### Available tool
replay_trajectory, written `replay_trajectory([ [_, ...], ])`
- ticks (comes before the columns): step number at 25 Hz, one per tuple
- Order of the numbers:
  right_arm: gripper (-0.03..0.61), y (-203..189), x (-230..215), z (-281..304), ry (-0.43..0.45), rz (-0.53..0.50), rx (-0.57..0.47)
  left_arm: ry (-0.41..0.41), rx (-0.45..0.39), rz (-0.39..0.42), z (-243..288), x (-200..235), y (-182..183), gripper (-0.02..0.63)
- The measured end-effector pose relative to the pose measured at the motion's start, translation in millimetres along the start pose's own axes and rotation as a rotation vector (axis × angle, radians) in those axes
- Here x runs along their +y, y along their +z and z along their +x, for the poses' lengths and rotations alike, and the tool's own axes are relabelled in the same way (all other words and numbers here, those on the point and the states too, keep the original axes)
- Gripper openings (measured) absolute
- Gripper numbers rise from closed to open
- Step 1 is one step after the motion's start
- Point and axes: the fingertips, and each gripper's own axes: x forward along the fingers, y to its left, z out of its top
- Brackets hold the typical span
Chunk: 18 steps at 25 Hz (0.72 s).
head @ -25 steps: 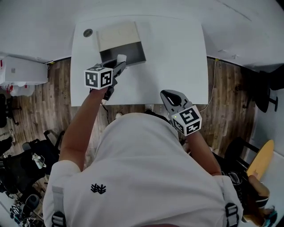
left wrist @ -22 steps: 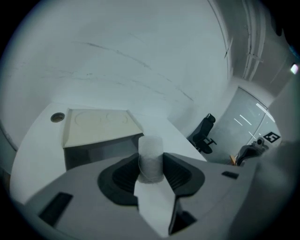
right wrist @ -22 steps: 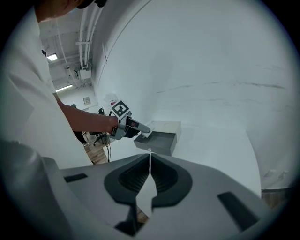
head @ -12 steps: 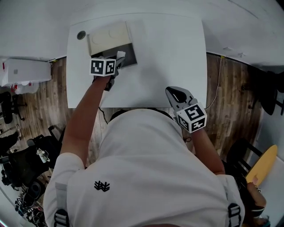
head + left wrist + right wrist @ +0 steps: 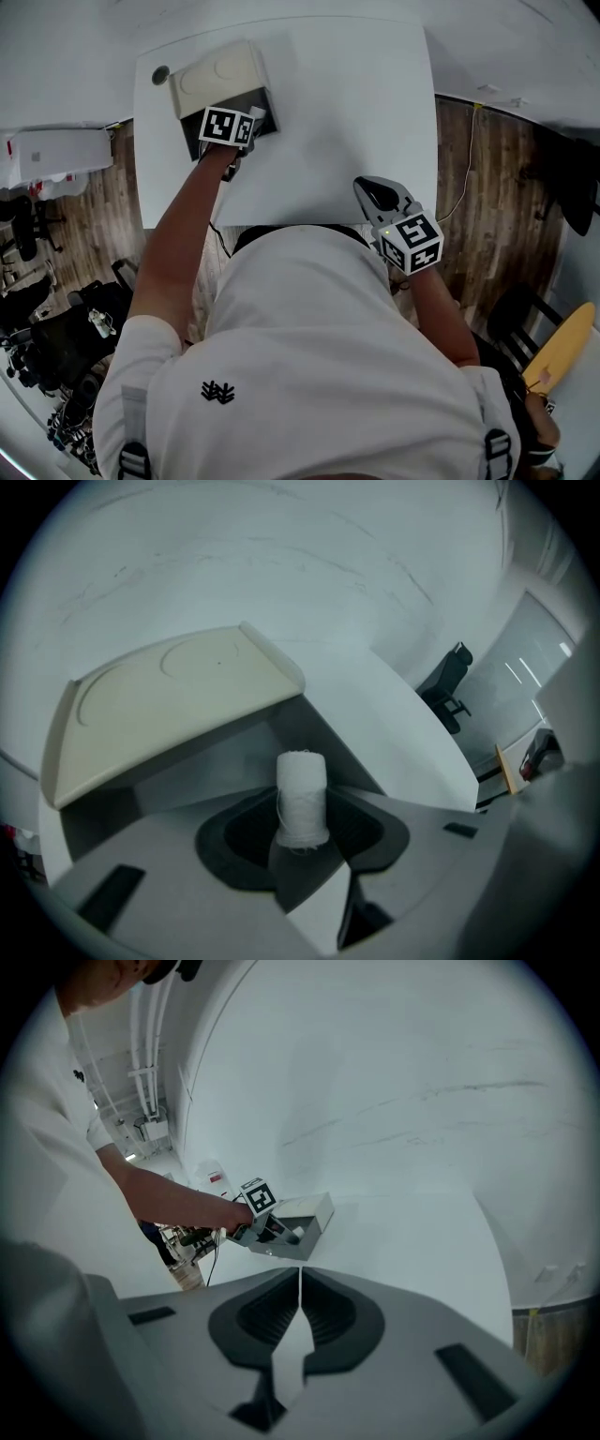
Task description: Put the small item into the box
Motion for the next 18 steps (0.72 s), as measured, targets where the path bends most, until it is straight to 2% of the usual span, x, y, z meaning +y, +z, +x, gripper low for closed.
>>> replay_trajectory([
  [9,0.011,-3.3,-10.5,-2.1,0.012,0.035,-0.005,0.040,0.161,0.022,9.1,0.9,-12.5,0.163],
  [18,0.011,-4.2,-10.9,1.1,0.023,0.032,0.001,0.044,0.174,0.028,8.6,2.5,-14.3,0.170],
])
